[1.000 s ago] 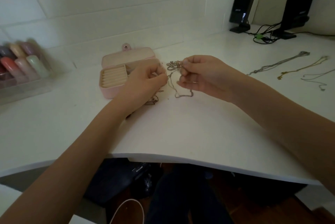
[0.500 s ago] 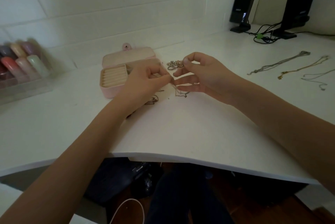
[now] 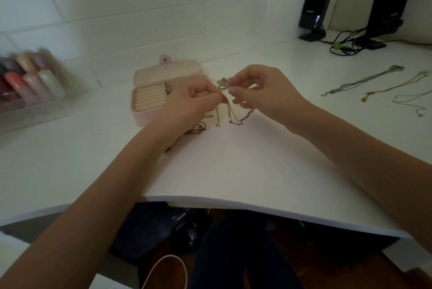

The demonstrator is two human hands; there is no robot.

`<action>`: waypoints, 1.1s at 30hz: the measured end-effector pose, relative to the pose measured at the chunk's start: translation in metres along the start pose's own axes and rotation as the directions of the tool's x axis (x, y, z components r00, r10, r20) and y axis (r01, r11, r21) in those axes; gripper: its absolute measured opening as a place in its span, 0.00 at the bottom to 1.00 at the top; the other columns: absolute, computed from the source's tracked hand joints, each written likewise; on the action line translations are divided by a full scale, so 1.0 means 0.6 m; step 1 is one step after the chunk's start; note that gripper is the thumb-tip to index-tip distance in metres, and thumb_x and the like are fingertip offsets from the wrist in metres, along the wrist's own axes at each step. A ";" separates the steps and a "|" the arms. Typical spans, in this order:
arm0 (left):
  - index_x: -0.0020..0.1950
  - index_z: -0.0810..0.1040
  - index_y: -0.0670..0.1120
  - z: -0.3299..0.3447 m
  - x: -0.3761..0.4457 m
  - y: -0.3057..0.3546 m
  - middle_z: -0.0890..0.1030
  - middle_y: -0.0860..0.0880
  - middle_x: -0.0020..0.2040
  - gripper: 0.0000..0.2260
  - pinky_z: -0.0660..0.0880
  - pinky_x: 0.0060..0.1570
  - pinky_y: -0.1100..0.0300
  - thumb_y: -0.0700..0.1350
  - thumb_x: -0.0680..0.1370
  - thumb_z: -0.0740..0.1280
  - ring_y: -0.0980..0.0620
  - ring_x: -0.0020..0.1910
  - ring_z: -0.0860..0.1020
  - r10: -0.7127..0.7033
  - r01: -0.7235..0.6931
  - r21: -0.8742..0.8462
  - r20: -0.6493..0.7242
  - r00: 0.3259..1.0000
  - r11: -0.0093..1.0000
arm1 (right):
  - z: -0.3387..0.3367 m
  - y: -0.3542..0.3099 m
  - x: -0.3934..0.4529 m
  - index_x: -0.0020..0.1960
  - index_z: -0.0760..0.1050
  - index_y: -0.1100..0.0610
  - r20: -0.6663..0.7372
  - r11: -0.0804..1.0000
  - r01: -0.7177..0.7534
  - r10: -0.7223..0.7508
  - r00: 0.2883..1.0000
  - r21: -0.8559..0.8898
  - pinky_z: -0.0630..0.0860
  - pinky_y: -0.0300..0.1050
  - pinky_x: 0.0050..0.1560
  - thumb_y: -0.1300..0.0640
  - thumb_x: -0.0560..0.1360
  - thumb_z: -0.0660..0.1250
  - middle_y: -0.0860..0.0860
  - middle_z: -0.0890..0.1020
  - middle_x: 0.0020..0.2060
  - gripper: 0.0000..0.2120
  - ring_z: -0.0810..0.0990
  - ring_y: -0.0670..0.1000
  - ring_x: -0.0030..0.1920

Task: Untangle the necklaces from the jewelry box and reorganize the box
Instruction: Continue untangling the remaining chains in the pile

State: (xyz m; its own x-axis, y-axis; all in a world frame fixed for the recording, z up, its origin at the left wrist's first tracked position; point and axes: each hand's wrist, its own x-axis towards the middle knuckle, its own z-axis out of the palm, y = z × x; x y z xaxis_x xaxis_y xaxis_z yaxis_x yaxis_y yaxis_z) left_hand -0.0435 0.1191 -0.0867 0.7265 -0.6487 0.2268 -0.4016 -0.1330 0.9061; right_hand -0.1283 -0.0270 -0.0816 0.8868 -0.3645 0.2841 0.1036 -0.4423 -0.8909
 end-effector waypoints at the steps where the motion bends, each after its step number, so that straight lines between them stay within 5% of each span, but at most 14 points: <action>1: 0.35 0.80 0.51 -0.001 0.000 -0.001 0.75 0.47 0.30 0.06 0.56 0.20 0.69 0.43 0.72 0.69 0.59 0.19 0.60 -0.003 0.003 -0.009 -0.002 1.000 1.000 | 0.000 -0.002 0.000 0.44 0.80 0.55 -0.009 0.996 0.045 -0.046 0.999 -0.072 0.78 0.45 0.47 0.60 0.73 0.71 0.50 0.82 0.38 0.01 0.83 0.52 0.41; 6: 0.36 0.80 0.46 0.000 -0.003 0.000 0.67 0.56 0.21 0.08 0.55 0.20 0.70 0.40 0.75 0.67 0.60 0.19 0.59 0.035 -0.034 0.054 -0.005 0.999 0.998 | 0.003 -0.005 -0.003 0.39 0.82 0.49 0.048 0.949 0.175 -0.168 0.985 -0.264 0.70 0.28 0.37 0.59 0.72 0.72 0.41 0.81 0.32 0.05 0.77 0.40 0.33; 11: 0.32 0.79 0.50 0.003 -0.001 -0.002 0.71 0.46 0.29 0.07 0.58 0.27 0.65 0.46 0.71 0.68 0.56 0.26 0.62 0.061 -0.057 0.116 -0.039 0.997 0.992 | 0.004 -0.003 -0.008 0.38 0.80 0.52 0.039 0.929 0.226 -0.224 0.974 -0.292 0.68 0.25 0.34 0.60 0.71 0.71 0.34 0.76 0.24 0.05 0.74 0.37 0.28; 16: 0.33 0.77 0.48 0.005 -0.003 -0.004 0.67 0.56 0.22 0.07 0.59 0.25 0.68 0.42 0.72 0.69 0.61 0.22 0.61 0.099 -0.095 0.186 -0.013 0.995 0.978 | 0.008 -0.009 -0.013 0.39 0.79 0.58 0.029 0.935 0.215 -0.216 0.976 -0.281 0.66 0.26 0.33 0.62 0.69 0.70 0.40 0.76 0.26 0.02 0.75 0.41 0.29; 21: 0.32 0.75 0.49 0.006 0.000 -0.011 0.69 0.57 0.22 0.08 0.63 0.27 0.69 0.42 0.71 0.70 0.61 0.23 0.65 0.139 -0.118 0.307 -0.048 0.989 0.944 | 0.004 -0.016 -0.004 0.39 0.75 0.56 0.124 0.995 -0.093 0.088 0.988 0.030 0.79 0.43 0.46 0.61 0.76 0.64 0.49 0.79 0.34 0.07 0.80 0.45 0.35; 25: 0.35 0.76 0.46 0.004 0.003 -0.015 0.72 0.57 0.26 0.05 0.65 0.31 0.66 0.41 0.70 0.70 0.62 0.24 0.69 0.197 -0.158 0.397 -0.059 0.979 0.904 | -0.001 -0.019 0.000 0.37 0.70 0.56 0.302 0.770 -0.400 0.278 0.912 0.498 0.76 0.44 0.43 0.60 0.77 0.56 0.50 0.78 0.32 0.11 0.77 0.49 0.36; 29: 0.33 0.76 0.50 0.002 0.006 -0.017 0.72 0.57 0.25 0.09 0.63 0.28 0.66 0.44 0.72 0.72 0.61 0.23 0.66 0.169 -0.157 0.297 -0.015 0.986 0.942 | -0.025 -0.020 0.007 0.34 0.65 0.55 0.359 0.580 -0.449 0.271 0.893 0.680 0.72 0.42 0.43 0.59 0.75 0.52 0.53 0.76 0.36 0.12 0.77 0.51 0.39; 33: 0.35 0.80 0.48 0.001 0.002 -0.010 0.68 0.52 0.26 0.08 0.58 0.27 0.65 0.48 0.73 0.73 0.56 0.25 0.61 0.129 -0.142 0.272 0.065 0.989 0.952 | -0.028 -0.009 0.011 0.34 0.65 0.55 0.321 0.619 -0.430 0.287 0.903 0.657 0.75 0.44 0.47 0.58 0.77 0.53 0.53 0.79 0.38 0.13 0.81 0.52 0.42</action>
State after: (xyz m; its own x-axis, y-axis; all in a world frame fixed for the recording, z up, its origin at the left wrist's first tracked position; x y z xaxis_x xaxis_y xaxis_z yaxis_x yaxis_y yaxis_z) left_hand -0.0408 0.1187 -0.0923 0.6308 -0.7075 0.3185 -0.6370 -0.2378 0.7332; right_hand -0.1306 -0.0407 -0.0691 0.9747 -0.1927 -0.1131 -0.0220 0.4210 -0.9068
